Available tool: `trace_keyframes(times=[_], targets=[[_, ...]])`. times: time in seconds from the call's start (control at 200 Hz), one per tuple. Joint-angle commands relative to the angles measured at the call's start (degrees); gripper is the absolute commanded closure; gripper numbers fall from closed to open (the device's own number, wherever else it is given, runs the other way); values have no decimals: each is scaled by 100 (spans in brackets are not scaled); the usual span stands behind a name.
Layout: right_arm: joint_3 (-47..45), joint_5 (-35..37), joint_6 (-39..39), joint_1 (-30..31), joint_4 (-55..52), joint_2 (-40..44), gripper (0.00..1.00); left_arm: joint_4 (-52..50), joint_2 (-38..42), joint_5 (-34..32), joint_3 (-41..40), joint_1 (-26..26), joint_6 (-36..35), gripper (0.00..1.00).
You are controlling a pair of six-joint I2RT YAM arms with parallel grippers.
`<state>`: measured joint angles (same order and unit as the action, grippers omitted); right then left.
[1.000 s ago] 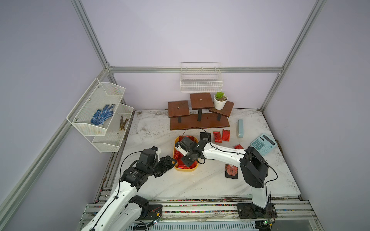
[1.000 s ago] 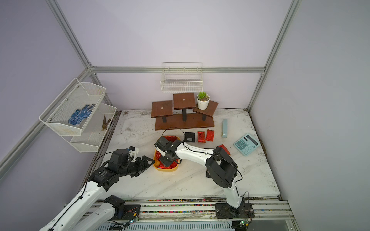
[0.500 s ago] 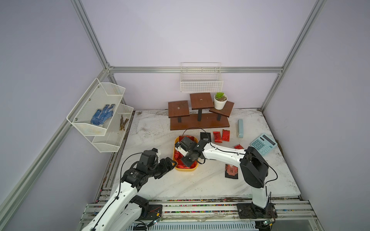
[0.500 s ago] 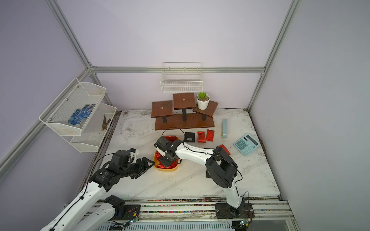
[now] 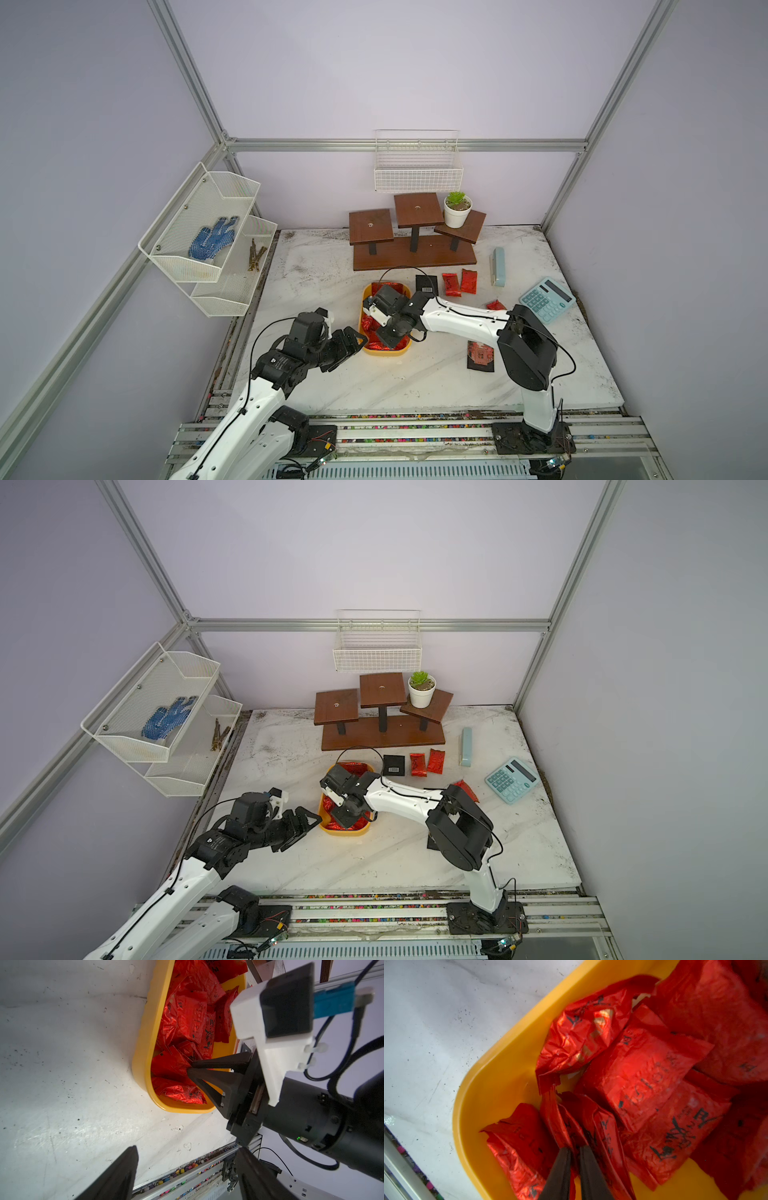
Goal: Take the tea bags out of the storage box
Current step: Pick up the tea bag from the storage box.
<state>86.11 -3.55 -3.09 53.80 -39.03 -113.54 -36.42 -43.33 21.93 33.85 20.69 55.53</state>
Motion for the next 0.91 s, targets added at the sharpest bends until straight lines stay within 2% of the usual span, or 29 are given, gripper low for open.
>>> trace_keyframes(times=[0.0,0.055,0.215,0.61,0.9], targets=[[-108,-110,15,57,-4,-107,93,188,42,98,-26,-22,72,23],[-108,-102,-1,57,-5,-124,100,188,40,92,-27,-21,72,23],[-160,-111,-107,60,95,39,100,198,58,98,-16,-21,81,23],[-57,263,-574,-27,181,1107,100,245,-252,96,334,-21,2,22],[-417,76,-1091,-424,294,1888,100,397,-574,152,575,29,-18,23]])
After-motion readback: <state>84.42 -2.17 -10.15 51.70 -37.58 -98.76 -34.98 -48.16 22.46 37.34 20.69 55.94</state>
